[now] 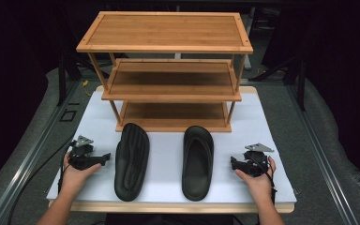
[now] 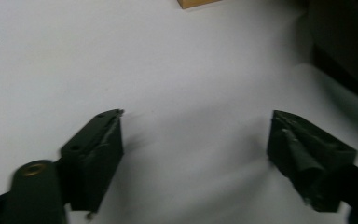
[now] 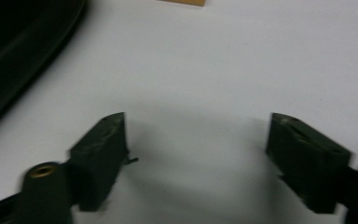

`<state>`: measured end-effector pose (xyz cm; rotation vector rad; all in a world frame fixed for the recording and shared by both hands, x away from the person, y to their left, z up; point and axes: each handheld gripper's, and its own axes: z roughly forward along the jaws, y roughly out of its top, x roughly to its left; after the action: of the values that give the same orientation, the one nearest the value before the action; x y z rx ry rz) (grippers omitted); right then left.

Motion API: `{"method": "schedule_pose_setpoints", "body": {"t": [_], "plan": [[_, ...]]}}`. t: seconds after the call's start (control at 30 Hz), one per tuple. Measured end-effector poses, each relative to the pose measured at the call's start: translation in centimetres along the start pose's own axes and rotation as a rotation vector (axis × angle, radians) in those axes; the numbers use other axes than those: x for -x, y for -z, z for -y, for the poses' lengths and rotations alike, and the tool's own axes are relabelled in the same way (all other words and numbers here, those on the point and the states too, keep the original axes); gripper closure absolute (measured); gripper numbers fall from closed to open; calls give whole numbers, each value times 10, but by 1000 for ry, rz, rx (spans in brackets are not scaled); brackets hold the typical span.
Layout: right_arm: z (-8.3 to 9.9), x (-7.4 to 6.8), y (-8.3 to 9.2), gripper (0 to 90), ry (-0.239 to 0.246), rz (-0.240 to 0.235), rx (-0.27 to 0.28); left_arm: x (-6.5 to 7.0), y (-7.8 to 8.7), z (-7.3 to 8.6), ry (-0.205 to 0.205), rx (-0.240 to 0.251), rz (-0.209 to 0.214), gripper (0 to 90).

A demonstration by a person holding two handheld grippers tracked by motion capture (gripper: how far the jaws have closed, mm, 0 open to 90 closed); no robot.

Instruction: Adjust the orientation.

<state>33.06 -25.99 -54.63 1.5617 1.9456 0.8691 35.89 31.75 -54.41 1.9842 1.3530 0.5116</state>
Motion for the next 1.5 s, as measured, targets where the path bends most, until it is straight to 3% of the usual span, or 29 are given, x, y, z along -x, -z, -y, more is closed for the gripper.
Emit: {"method": "schedule_pose_setpoints", "body": {"t": [0.07, 0.1, 0.17, 0.3, 0.4, 0.57, 0.77, 1.17, 1.5], "plan": [[0, 0, 2, 273, 6, -33, 9, 0, 5, 1, 64, 18, 68, 231], [-1, -2, 4, 286, 19, -32, 15, 2, 8, 2, 68, 27, 75, 235], [-1, -5, 7, 302, 51, -55, 39, 7, 12, 1, 36, 31, 64, 250], [-3, -9, 12, 296, 68, -46, 65, 14, 18, 0, 25, 41, 81, 271], [-2, -11, 14, 304, 63, -53, 58, 19, 18, 1, 39, 38, 115, 285], [-5, -11, 20, 325, 53, -62, 92, 25, 20, -1, 2, 56, 130, 296], [-6, -11, 22, 359, 29, -99, 92, 28, 20, -2, 6, 54, 143, 313], [-5, -12, 23, 351, 22, -106, 103, 36, 27, -5, -5, 94, 155, 337], [-5, -11, 21, 352, 5, -111, 95, 50, 36, -14, 40, 166, 238, 339]]}}
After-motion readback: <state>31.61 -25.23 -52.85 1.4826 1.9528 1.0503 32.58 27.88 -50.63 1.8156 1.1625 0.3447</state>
